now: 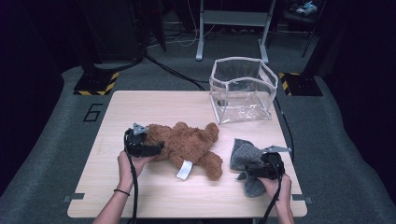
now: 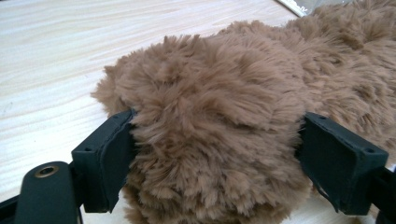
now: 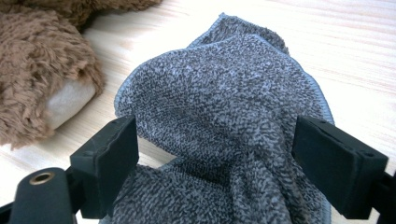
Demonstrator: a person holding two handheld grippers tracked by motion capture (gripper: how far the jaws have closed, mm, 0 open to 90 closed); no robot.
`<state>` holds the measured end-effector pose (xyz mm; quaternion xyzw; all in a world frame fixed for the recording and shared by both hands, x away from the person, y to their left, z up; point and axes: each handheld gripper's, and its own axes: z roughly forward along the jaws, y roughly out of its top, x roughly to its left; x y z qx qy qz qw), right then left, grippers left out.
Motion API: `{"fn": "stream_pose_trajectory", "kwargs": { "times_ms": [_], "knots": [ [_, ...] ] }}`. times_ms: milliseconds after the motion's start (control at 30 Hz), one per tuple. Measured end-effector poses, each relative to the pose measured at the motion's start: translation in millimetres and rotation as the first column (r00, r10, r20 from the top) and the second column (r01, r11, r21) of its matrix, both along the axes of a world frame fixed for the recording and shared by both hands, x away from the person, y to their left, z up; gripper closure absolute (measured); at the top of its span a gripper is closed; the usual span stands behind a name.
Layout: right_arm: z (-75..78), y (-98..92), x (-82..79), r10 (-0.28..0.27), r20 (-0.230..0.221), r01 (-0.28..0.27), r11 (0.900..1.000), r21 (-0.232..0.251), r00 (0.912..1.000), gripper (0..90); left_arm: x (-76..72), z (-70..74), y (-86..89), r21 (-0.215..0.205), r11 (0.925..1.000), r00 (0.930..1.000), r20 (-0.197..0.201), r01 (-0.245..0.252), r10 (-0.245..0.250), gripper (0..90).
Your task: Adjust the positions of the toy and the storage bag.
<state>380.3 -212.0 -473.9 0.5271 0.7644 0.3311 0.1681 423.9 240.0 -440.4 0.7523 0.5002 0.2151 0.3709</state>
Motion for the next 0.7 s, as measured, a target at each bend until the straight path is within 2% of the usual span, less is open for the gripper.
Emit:
{"fn": "stream_pose_trajectory", "kwargs": {
  "times_ms": [100,233,267,333,433,533,700],
  "knots": [
    [0.8,0.0,-0.3,-0.005,0.000,0.005,1.000,0.000,1.0000,14.2,0.0,-1.3,2.4,-0.014,0.9999,0.9998,-0.017,0.009,-0.009,22.9],
    [-1.5,1.2,-1.0,-0.011,-0.006,0.011,1.000,0.008,0.9999,14.4,-2.0,-4.5,4.1,-0.009,0.9999,0.9999,0.003,0.011,-0.011,45.4],
    [-2.2,0.2,-1.2,-0.009,-0.008,0.009,1.000,-0.003,0.9999,14.4,-2.3,-4.8,4.4,-0.009,0.9999,0.9999,0.007,0.012,-0.012,50.2],
    [-3.2,-0.3,-1.0,-0.006,-0.006,0.006,1.000,0.003,1.0000,14.4,-2.3,-6.0,4.4,0.008,0.9996,0.9995,0.019,0.026,-0.026,58.5],
    [-4.1,0.2,-1.3,-0.019,-0.014,0.019,1.000,0.012,0.9997,14.5,-1.7,-6.1,5.1,0.010,0.9990,0.9988,0.022,0.043,-0.044,68.1],
    [-4.5,-0.2,-1.1,-0.019,-0.017,0.019,1.000,0.011,0.9997,14.4,-1.5,-5.8,6.4,0.010,0.9989,0.9981,0.041,0.045,-0.046,70.1],
    [-4.9,-2.4,-0.4,-0.017,-0.015,0.017,1.000,0.003,0.9997,14.4,-0.2,-5.6,15.3,-0.001,0.9992,0.9982,0.045,0.040,-0.040,70.4]
  ]
}}
